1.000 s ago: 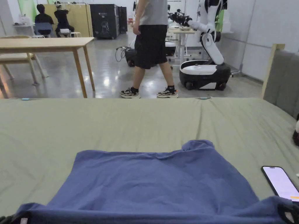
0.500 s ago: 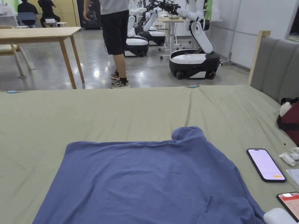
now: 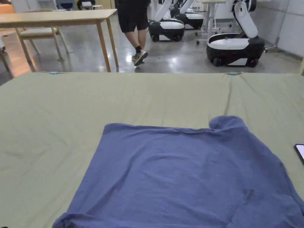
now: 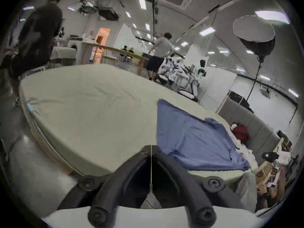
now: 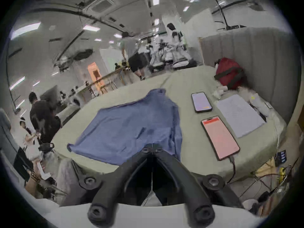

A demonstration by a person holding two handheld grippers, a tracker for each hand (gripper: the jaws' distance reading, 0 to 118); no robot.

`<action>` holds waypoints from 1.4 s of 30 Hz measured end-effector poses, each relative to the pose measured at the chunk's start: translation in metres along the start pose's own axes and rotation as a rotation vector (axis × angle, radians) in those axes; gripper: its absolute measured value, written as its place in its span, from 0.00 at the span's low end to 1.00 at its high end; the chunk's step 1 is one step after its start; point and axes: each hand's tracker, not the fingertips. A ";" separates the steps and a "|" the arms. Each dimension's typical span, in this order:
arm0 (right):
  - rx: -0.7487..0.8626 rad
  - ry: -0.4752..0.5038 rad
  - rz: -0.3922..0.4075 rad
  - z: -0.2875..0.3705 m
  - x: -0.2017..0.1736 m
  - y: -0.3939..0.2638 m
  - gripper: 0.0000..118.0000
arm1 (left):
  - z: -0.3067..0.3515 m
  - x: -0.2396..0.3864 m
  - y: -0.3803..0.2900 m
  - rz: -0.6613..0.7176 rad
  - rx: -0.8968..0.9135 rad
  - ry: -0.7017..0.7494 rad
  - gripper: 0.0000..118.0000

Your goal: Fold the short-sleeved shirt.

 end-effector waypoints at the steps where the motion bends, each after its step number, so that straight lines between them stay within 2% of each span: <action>1: -0.017 0.011 0.007 0.002 -0.002 0.000 0.01 | 0.001 -0.002 0.003 -0.011 -0.004 -0.017 0.00; 4: -0.029 0.021 0.042 0.001 -0.018 0.000 0.01 | -0.006 0.011 0.005 -0.012 -0.049 -0.056 0.00; 7: -0.045 0.051 0.065 -0.005 -0.028 0.002 0.01 | -0.031 0.015 0.009 -0.084 -0.097 -0.093 0.02; 8: -0.047 0.050 0.072 -0.007 -0.032 0.002 0.01 | -0.042 0.020 0.009 -0.107 -0.114 -0.082 0.18; 9: -0.051 0.053 0.077 -0.008 -0.034 0.002 0.01 | -0.053 0.018 0.008 -0.126 -0.134 -0.070 0.45; 10: -0.055 0.057 0.080 -0.010 -0.037 0.001 0.01 | -0.066 0.020 0.008 -0.143 -0.161 -0.059 0.77; 11: -0.060 0.061 0.080 -0.012 -0.038 0.002 0.01 | -0.081 0.021 0.009 -0.161 -0.225 -0.055 0.91; 13: -0.072 0.066 0.084 -0.013 -0.042 0.000 0.01 | -0.103 0.011 0.004 -0.169 -0.262 -0.079 0.87; 17: -0.090 0.057 0.107 -0.013 -0.048 -0.001 0.01 | -0.132 0.010 -0.004 -0.254 -0.321 0.005 0.85; 19: -0.096 0.052 0.105 -0.012 -0.047 -0.001 0.01 | -0.142 0.007 -0.005 -0.267 -0.358 -0.008 0.76; 21: -0.102 0.043 0.107 -0.013 -0.049 0.000 0.01 | -0.142 0.010 -0.011 -0.265 -0.356 -0.028 0.48; 23: -0.108 0.030 0.114 -0.014 -0.050 0.001 0.01 | -0.144 0.011 -0.014 -0.299 -0.350 -0.022 0.10; 24: -0.112 0.027 0.115 -0.015 -0.050 0.001 0.01 | -0.145 0.011 -0.015 -0.312 -0.342 -0.023 0.06; 29: -0.129 0.020 0.134 -0.021 -0.055 0.004 0.01 | -0.132 0.016 -0.018 -0.304 -0.329 -0.061 0.05; 36: -0.162 0.000 0.230 -0.049 -0.052 0.008 0.02 | -0.124 0.013 -0.014 -0.277 -0.318 -0.087 0.05; 37: -0.174 -0.010 0.242 -0.057 -0.049 0.007 0.09 | -0.121 0.017 -0.015 -0.279 -0.315 -0.087 0.05; 39: -0.223 -0.048 0.254 -0.073 -0.037 0.002 0.56 | -0.121 0.018 -0.015 -0.281 -0.313 -0.087 0.05; 40: -0.251 -0.060 0.254 -0.081 -0.031 -0.001 0.71 | -0.122 0.017 -0.015 -0.280 -0.312 -0.086 0.05; 42: -0.282 -0.065 0.247 -0.095 -0.022 -0.006 0.74 | -0.121 0.019 -0.017 -0.277 -0.313 -0.084 0.05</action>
